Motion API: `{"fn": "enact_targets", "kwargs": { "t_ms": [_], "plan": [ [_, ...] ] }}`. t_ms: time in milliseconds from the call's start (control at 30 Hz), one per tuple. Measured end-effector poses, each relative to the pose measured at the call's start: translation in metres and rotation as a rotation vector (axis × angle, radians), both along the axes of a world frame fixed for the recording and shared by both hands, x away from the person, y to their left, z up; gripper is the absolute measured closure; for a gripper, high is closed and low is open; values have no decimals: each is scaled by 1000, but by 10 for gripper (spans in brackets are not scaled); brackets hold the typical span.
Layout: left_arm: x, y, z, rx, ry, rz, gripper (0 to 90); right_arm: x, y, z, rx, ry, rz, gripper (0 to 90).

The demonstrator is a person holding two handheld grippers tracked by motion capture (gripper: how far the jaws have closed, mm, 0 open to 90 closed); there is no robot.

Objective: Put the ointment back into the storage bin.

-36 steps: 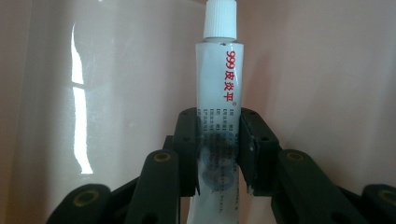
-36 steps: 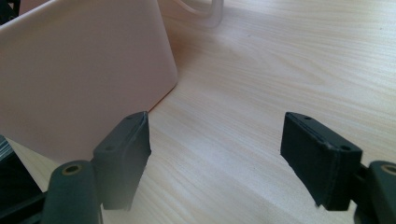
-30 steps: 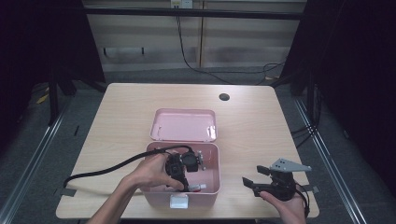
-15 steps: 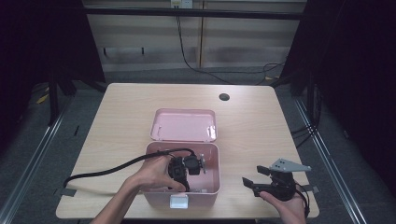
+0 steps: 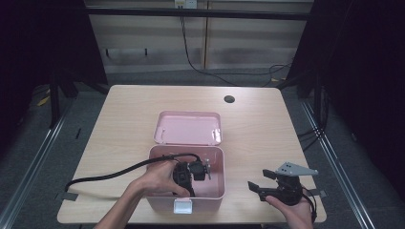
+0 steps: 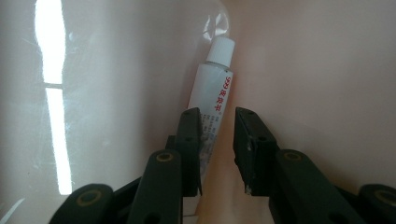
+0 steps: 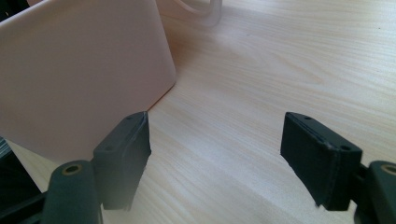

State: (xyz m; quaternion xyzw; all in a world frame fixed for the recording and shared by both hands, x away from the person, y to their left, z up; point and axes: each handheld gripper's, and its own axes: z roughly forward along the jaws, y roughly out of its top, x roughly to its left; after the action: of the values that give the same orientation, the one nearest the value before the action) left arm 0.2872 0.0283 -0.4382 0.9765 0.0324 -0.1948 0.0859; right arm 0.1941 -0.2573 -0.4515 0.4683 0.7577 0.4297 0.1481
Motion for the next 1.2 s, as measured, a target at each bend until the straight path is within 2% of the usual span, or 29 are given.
{"fn": "enact_targets", "kwargs": {
  "t_ms": [133,333,367,533,600,633,833,867,1000,1100,1200],
  "plan": [
    [0,0,0,-5,1,2,705,0,0,0,-1,-1,0,240],
    [3,1,4,-6,-12,33,677,0,0,0,-1,0,1,239],
    [3,2,5,-11,-13,46,669,0,0,0,0,0,1,239],
    [3,4,9,-14,-25,40,624,0,0,0,-1,-2,1,240],
    [3,4,10,-22,-27,54,596,0,0,0,-1,0,2,239],
    [2,5,13,-27,-49,50,592,0,0,0,0,-1,-1,239],
    [5,10,21,-48,-87,82,576,0,0,0,-1,0,-1,239],
    [5,10,21,-48,-87,82,576,0,0,0,-1,0,-1,239],
    [11,19,25,-73,-44,119,589,0,0,0,0,0,0,239],
    [11,22,27,-75,-62,147,576,0,0,0,0,3,-1,239],
    [11,24,34,-97,-64,148,571,0,0,0,1,6,-2,239]
  ]
}}
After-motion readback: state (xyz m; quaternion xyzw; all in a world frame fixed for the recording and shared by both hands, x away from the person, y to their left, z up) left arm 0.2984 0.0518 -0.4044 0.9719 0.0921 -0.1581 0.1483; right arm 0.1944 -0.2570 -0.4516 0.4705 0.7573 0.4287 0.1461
